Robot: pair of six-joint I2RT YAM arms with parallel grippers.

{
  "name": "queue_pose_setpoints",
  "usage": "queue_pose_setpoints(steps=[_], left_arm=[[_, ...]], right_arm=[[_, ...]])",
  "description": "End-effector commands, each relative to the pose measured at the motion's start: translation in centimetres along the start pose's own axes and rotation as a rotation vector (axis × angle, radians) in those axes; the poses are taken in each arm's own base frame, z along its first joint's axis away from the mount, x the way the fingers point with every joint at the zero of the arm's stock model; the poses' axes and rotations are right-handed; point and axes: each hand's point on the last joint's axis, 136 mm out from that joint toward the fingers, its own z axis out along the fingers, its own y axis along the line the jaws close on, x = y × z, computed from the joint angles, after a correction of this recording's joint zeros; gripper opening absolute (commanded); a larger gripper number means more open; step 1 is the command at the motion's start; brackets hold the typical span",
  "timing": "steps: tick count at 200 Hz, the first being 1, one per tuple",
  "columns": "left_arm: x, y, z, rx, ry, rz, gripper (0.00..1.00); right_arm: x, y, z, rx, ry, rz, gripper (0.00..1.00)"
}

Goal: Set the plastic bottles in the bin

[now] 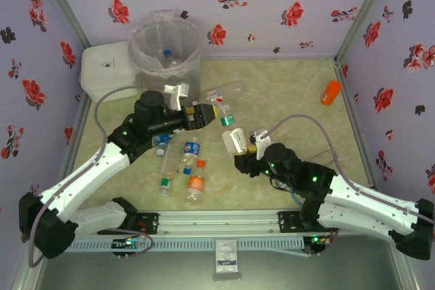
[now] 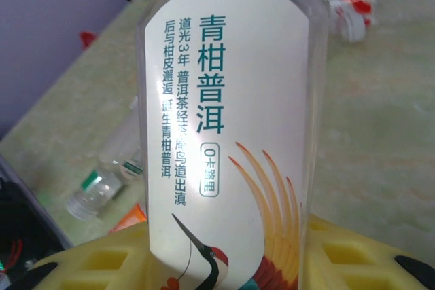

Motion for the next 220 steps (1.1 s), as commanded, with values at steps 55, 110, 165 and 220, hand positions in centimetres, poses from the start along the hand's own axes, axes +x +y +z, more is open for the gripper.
queue_pose_setpoints(steps=[55,110,165,220], left_arm=[[1.1,-2.3,4.4,0.099,0.045,0.028,0.95],[1.0,-2.0,4.5,0.073,0.044,0.028,0.67],[0.5,-1.4,4.6,0.035,0.026,0.031,0.38],[-0.9,-1.5,3.7,-0.007,0.013,0.072,0.28]], right_arm=[[-2.6,2.3,0.3,-0.099,-0.105,-0.081,0.0],[-1.7,1.7,1.1,-0.065,-0.074,-0.088,0.0],[-1.0,1.0,1.3,-0.025,-0.037,-0.087,0.0],[-1.6,-0.1,0.8,0.034,-0.058,-0.072,0.77]])
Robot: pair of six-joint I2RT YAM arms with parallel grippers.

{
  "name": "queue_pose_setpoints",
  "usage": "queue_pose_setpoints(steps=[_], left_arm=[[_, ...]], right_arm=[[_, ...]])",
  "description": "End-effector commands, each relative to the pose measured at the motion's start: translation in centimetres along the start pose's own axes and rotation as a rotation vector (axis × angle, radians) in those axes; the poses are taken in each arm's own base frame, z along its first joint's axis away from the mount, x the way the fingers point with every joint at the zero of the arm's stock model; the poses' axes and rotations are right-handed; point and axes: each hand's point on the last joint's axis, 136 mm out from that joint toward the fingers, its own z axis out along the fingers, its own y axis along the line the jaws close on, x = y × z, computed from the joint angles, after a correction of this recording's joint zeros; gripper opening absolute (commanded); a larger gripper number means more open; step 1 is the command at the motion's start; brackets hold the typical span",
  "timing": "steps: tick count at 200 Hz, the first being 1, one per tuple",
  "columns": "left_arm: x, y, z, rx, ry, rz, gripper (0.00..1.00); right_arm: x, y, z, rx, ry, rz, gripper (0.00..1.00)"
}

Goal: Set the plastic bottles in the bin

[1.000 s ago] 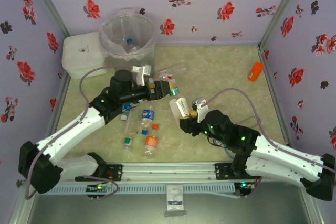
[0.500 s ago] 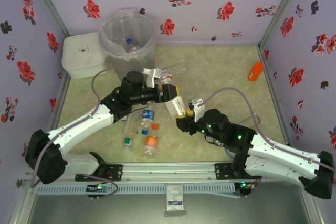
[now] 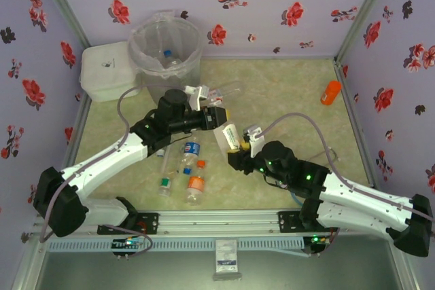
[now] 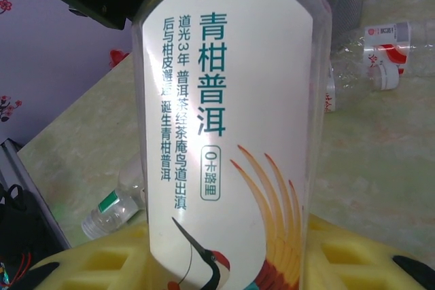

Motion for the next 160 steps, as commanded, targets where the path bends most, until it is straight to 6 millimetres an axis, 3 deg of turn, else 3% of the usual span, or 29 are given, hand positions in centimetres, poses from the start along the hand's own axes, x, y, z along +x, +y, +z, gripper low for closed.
queue_pose_setpoints(steps=[1,7,11,57,90,112,133,160], left_arm=[[-2.6,-1.5,-1.2,0.001,-0.06,0.064,0.28],[-3.1,-1.4,-1.6,-0.011,-0.067,0.072,0.28],[-3.4,-1.5,-1.8,-0.015,-0.074,0.08,0.27],[-10.1,-2.1,-6.4,-0.131,-0.178,0.198,0.26],[-18.5,-2.0,-11.9,-0.234,-0.365,0.258,0.18],[-23.7,-1.3,-15.5,-0.398,-0.518,0.349,0.13],[-27.5,0.3,-17.0,-0.545,-0.606,0.41,0.08],[-31.3,3.4,-17.0,-0.686,-0.653,0.422,0.0]], right_arm=[[0.0,-1.6,-0.5,0.09,0.006,-0.01,0.8],[0.0,-2.2,-0.8,0.124,0.005,-0.007,0.97],[0.1,-2.6,-1.0,0.143,0.003,-0.007,0.99],[-0.1,-5.3,-3.9,0.264,-0.046,0.016,1.0],[0.3,-6.5,-5.3,0.319,-0.032,0.024,1.0],[0.6,-7.0,-5.6,0.343,-0.022,0.029,1.0],[0.7,-7.1,-5.6,0.348,-0.02,0.034,1.0],[1.3,-7.3,-5.5,0.356,-0.005,0.05,1.0]])
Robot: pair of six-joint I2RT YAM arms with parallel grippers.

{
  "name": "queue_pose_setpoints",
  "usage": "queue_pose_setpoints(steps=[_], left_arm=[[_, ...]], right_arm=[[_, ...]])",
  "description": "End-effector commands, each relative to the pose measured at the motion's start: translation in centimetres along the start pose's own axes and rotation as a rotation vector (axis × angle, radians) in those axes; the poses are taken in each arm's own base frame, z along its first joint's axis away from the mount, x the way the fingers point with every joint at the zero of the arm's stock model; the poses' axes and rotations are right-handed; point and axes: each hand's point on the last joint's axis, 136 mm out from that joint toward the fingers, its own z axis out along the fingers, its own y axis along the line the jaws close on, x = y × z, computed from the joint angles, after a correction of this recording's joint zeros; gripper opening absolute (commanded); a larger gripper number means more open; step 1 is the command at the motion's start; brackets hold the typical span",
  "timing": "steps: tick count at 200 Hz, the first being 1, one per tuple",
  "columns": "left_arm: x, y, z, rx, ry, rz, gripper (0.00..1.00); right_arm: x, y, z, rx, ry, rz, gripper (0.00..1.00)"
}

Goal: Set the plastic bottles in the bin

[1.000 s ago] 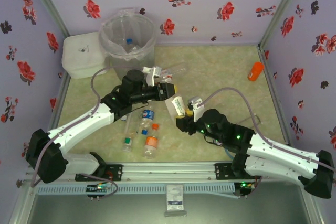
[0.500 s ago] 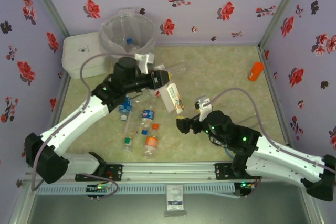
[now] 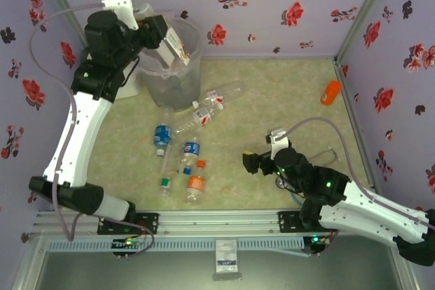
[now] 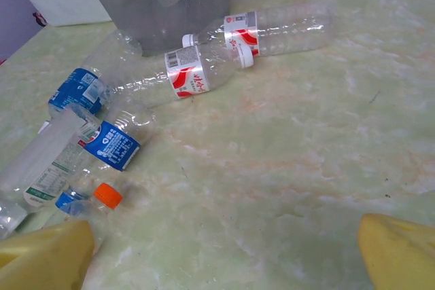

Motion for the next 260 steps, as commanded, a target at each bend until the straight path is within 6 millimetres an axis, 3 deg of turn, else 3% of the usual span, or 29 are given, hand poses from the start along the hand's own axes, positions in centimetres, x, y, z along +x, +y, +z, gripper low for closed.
queue_pose_setpoints(steps=[1,28,56,90,148,194,218,242,260], left_arm=[[0.2,4.6,3.2,-0.197,0.006,0.112,0.0],[0.5,7.5,6.9,-0.31,0.006,0.177,0.0],[1.5,9.3,10.0,-0.363,-0.019,0.21,0.0],[4.4,10.9,12.5,-0.396,0.054,0.246,0.0],[12.8,14.2,13.8,-0.439,0.395,0.422,0.0],[16.3,15.3,13.5,-0.433,0.561,0.487,0.0],[17.3,15.6,13.2,-0.428,0.616,0.514,0.14],[17.1,15.5,12.6,-0.426,0.635,0.522,0.48],[16.5,15.1,12.2,-0.413,0.621,0.517,0.57]], right_arm=[[0.0,-0.9,-0.3,0.04,-0.005,0.032,1.0],[0.3,-1.1,-0.5,0.045,0.015,0.031,1.0],[0.4,-1.2,-0.7,0.044,0.017,0.027,1.0],[0.8,-1.4,-0.8,0.054,0.03,0.018,1.0],[1.1,-1.5,-0.5,0.061,0.041,-0.003,1.0],[1.1,-1.2,0.0,0.066,0.06,-0.022,1.0],[1.3,-1.0,0.4,0.069,0.073,-0.025,1.0],[1.5,-0.8,0.7,0.069,0.088,-0.029,1.0],[1.6,-0.7,0.9,0.074,0.098,-0.021,1.0]])
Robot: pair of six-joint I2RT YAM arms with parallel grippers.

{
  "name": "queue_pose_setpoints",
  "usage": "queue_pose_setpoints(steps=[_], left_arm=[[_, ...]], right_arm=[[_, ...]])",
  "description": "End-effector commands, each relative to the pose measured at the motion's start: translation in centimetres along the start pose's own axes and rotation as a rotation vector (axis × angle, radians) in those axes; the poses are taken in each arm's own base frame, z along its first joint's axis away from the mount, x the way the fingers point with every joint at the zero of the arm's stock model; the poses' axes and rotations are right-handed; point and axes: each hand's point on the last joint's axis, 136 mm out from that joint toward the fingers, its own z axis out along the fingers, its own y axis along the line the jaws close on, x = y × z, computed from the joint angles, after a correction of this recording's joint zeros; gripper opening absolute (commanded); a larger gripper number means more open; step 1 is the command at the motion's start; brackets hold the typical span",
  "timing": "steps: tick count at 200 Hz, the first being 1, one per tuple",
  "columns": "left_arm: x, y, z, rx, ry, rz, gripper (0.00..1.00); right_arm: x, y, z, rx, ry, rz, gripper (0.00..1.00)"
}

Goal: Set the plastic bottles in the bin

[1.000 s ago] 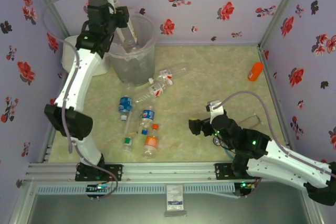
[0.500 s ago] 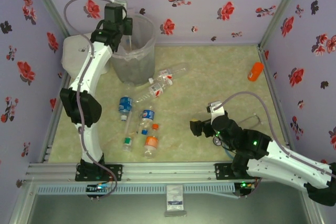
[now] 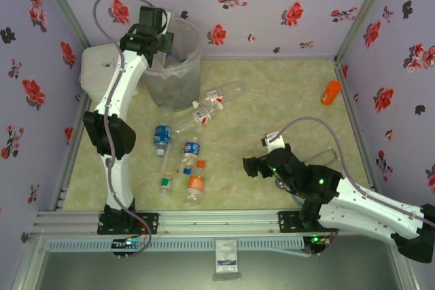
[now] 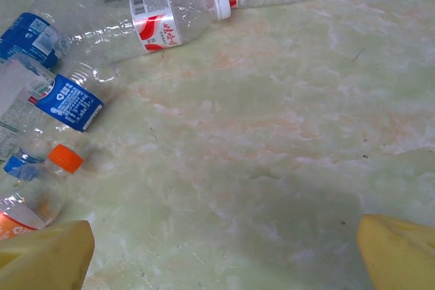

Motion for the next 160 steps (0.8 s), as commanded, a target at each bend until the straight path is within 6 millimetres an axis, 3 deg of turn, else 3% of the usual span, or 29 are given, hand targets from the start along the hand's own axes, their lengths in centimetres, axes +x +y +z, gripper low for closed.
queue_pose_setpoints(steps=[1,27,83,124,160], left_arm=[[2.9,-0.1,0.2,0.017,0.11,0.052,0.58],[1.6,-0.2,-1.6,0.053,0.078,0.032,0.76],[-2.2,1.1,-7.3,0.08,-0.017,-0.022,0.95],[-3.3,1.8,-12.1,0.11,-0.072,-0.068,0.99],[-1.7,1.5,-16.0,0.141,-0.098,-0.121,1.0]], right_arm=[[-1.4,0.3,-0.4,-0.002,-0.028,0.03,1.0],[-1.1,0.5,0.4,0.0,0.001,0.066,1.0],[-0.3,1.2,2.4,0.012,0.089,0.12,0.99],[-0.3,1.0,2.7,0.03,0.12,0.178,0.99],[-0.1,1.1,2.7,0.037,0.17,0.284,0.98]])
